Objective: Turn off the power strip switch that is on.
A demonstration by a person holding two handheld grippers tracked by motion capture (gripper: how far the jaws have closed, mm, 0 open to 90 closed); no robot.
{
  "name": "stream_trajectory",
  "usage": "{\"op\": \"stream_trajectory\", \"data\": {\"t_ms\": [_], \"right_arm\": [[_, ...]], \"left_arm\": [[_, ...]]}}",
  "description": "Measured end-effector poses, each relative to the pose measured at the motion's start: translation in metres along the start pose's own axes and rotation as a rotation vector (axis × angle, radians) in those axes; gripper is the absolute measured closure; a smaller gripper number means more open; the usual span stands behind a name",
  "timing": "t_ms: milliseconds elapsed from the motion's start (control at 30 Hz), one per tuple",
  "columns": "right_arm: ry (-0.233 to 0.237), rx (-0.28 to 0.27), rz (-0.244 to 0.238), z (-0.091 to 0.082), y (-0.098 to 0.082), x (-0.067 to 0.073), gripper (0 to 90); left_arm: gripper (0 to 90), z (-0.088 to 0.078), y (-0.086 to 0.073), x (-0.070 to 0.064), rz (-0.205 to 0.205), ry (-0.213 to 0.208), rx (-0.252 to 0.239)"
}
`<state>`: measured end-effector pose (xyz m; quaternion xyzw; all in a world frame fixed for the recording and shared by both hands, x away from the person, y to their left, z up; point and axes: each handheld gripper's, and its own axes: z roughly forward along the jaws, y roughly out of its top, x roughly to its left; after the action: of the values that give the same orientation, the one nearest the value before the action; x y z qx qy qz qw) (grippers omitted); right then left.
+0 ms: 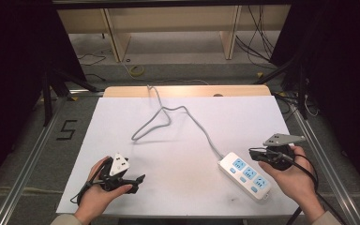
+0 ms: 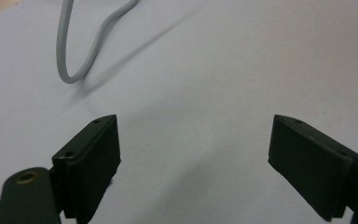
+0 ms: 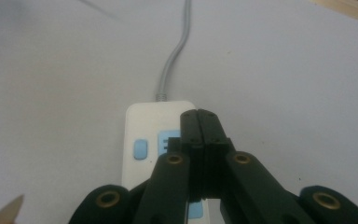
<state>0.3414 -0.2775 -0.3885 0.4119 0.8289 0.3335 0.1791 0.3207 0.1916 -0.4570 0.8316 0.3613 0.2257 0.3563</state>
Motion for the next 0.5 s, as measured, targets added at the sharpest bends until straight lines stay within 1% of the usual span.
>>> {"op": "stream_trajectory", "data": {"t_ms": [100,300,500], "right_arm": [[0.011,0.027,-0.003,0.0027,0.0022,0.0002,90.0],[0.02,0.056,0.0,0.0064,0.0044,0.0005,90.0],[0.026,0.085,0.017,0.0076,0.0086,-0.0006,90.0]], "left_arm": [[16.2,0.0,0.0001,0.0001,0.0,0.0,0.002],[16.3,0.0,0.0001,0.0001,0.0,-0.001,0.001],[16.3,0.0007,0.0008,-0.0011,0.008,-0.004,0.002]]}}
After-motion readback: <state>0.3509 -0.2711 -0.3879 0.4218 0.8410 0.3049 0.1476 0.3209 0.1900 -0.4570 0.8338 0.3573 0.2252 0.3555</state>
